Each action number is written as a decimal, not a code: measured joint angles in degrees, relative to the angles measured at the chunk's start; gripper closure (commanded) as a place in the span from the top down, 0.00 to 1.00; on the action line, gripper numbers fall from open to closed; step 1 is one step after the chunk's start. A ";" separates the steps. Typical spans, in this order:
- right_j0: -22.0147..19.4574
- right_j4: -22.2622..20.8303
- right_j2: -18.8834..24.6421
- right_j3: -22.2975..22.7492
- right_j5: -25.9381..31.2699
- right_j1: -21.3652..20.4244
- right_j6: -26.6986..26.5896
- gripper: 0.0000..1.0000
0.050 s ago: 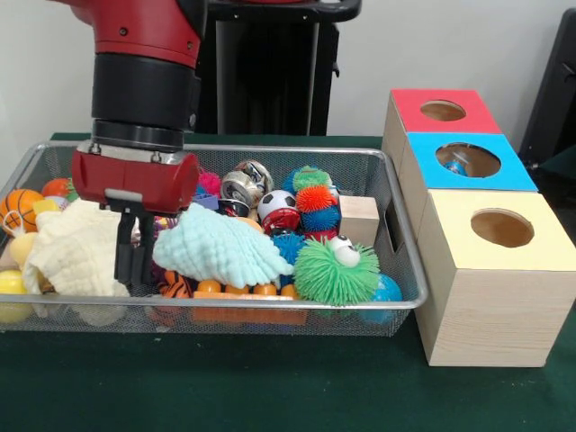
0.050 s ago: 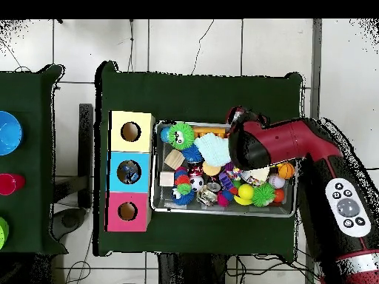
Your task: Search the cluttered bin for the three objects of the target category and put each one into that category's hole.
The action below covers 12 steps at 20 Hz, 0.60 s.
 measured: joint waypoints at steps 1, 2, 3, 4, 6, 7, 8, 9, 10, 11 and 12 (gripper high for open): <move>-0.12 0.21 0.05 -0.01 0.02 0.01 -0.46 0.00; -0.22 0.22 0.07 -0.05 0.01 0.21 -1.33 0.00; -0.31 0.24 0.09 -0.09 -0.01 0.40 -2.20 0.00; -0.35 0.26 0.10 -0.12 0.01 0.55 -2.57 0.00; -0.51 0.31 0.19 -0.15 0.01 0.98 -3.72 0.00; -0.72 0.39 0.29 -0.15 0.00 1.15 -4.32 0.00; -0.92 0.46 0.39 -0.15 -0.01 1.33 -4.91 0.00; -1.23 0.56 0.56 -0.15 0.02 1.48 -5.40 0.00; -1.87 0.65 0.86 -0.15 -0.02 1.72 -6.17 0.00; -2.36 0.77 1.04 -0.15 0.01 1.88 -6.68 0.00; -3.26 0.98 1.32 -0.15 -0.01 2.11 -7.53 0.00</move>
